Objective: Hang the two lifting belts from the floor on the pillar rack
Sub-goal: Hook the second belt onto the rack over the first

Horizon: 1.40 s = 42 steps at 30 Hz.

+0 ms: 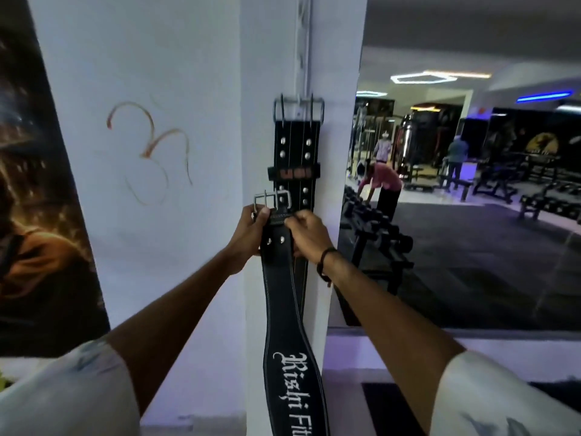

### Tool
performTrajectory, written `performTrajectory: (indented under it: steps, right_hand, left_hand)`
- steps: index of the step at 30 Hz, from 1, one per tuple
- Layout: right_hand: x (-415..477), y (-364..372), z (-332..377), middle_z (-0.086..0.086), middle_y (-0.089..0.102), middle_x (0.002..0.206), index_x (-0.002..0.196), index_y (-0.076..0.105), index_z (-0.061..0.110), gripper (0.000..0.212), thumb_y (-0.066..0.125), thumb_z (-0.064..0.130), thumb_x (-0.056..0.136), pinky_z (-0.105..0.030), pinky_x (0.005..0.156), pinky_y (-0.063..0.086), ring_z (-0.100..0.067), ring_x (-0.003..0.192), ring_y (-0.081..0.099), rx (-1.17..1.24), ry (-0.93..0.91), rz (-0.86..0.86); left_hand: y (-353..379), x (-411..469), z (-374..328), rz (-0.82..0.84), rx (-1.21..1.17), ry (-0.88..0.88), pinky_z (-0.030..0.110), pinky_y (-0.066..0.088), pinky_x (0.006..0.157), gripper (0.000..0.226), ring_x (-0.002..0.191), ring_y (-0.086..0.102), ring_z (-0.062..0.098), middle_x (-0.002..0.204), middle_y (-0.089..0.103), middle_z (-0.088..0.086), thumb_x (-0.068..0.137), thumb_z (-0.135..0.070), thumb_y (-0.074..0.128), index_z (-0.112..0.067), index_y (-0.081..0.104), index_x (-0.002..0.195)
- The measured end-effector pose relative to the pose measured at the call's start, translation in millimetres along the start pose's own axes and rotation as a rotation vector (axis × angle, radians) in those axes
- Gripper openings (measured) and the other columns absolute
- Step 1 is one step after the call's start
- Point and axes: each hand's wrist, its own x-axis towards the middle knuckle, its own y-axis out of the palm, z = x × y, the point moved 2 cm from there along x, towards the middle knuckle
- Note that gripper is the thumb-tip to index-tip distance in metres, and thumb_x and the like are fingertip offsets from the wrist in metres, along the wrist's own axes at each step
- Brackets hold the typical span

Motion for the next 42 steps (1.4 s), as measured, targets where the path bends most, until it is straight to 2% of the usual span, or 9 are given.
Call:
performTrajectory:
  steps: [7,15,20,23,26,31,36,40,42]
  right_hand:
    - [10.9,-46.9,97.8,-0.01,0.069,0.096,0.099,0.058,0.011,0.032,0.055,0.043,0.095,-0.041,0.063,0.063,-0.03,0.085,0.071,-0.041,-0.144,-0.091]
    - [31.3,-69.8,144.6,-0.008,0.07,0.092,0.086,0.058,0.022,0.024,0.057,0.046,0.091,-0.053,0.077,0.061,-0.03,0.087,0.071,-0.012,-0.224,-0.176]
    - [-4.4,-44.6,125.3,0.001,0.06,0.08,0.108,0.058,0.012,0.025,0.056,0.034,0.097,-0.033,0.058,0.057,-0.019,0.069,0.062,0.029,-0.254,-0.164]
    - [-41.5,-10.9,71.7,-0.013,0.06,0.09,0.116,0.056,-0.001,0.035,0.055,0.03,0.098,-0.046,0.073,0.059,-0.026,0.074,0.061,-0.061,-0.21,-0.027]
    - [-34.8,-12.4,64.3,0.001,0.059,0.082,0.1,0.064,0.006,0.029,0.058,0.034,0.097,-0.043,0.08,0.06,-0.015,0.076,0.059,-0.077,-0.199,-0.002]
    - [7.3,-43.2,132.2,-0.001,0.051,0.06,0.061,0.049,0.018,0.04,0.061,0.04,0.093,-0.032,0.061,0.047,-0.019,0.058,0.053,-0.098,-0.341,-0.147]
    - [15.5,-52.7,143.8,0.001,0.05,0.066,0.076,0.06,0.01,0.033,0.06,0.038,0.095,-0.032,0.057,0.049,-0.017,0.063,0.051,0.099,-0.327,-0.196]
    - [-34.4,-13.3,63.9,0.01,0.05,0.092,0.099,0.061,0.021,0.034,0.061,0.054,0.089,-0.025,0.073,0.04,-0.007,0.081,0.047,0.045,-0.264,-0.085]
    - [-57.4,-2.5,25.2,0.015,0.048,0.103,0.115,0.059,0.023,0.043,0.062,0.056,0.088,-0.018,0.079,0.039,-0.003,0.093,0.047,-0.03,-0.161,0.06]
  left_hand:
    - [-2.4,16.1,-104.1,0.002,-0.023,0.162,0.037,0.052,0.07,0.026,0.078,0.057,0.01,0.1,0.057,-0.002,0.104,-0.044,0.044,-0.022,0.043,0.119]
    - [0.8,35.0,-162.5,-0.014,-0.061,0.307,0.02,0.05,0.059,0.029,0.081,0.057,0.005,0.1,0.055,-0.006,0.105,-0.037,0.044,-0.017,0.042,0.126]
    - [4.3,50.9,-173.5,-0.117,-0.145,0.365,0.047,0.055,0.093,0.013,0.092,0.062,0.021,0.104,0.063,0.003,0.102,-0.035,0.049,-0.023,0.05,0.109]
    - [-4.6,57.6,-171.2,-0.167,-0.171,0.349,0.054,0.055,0.093,0.013,0.091,0.062,0.025,0.105,0.063,0.006,0.102,-0.037,0.049,-0.025,0.051,0.107]
    - [-13.1,59.3,-167.1,-0.137,-0.212,0.336,0.05,0.056,0.09,0.015,0.093,0.062,0.023,0.105,0.061,0.004,0.104,-0.036,0.047,-0.023,0.049,0.112]
    - [-14.4,64.3,-173.6,-0.082,-0.185,0.399,0.017,0.049,0.066,0.014,0.081,0.056,0.01,0.096,0.057,-0.002,0.106,-0.029,0.046,-0.017,0.047,0.114]
    - [-5.9,61.6,-176.7,-0.053,-0.206,0.401,0.012,0.047,0.056,0.015,0.076,0.057,0.008,0.096,0.059,-0.002,0.106,-0.029,0.046,-0.017,0.047,0.115]
    - [2.0,61.5,-168.7,-0.107,-0.292,0.36,0.04,0.055,0.079,0.013,0.088,0.062,0.022,0.106,0.063,0.007,0.104,-0.032,0.049,-0.023,0.048,0.113]
    - [-0.5,60.7,-166.1,-0.128,-0.317,0.326,0.039,0.057,0.074,0.014,0.087,0.063,0.022,0.105,0.064,0.006,0.104,-0.032,0.048,-0.023,0.048,0.115]
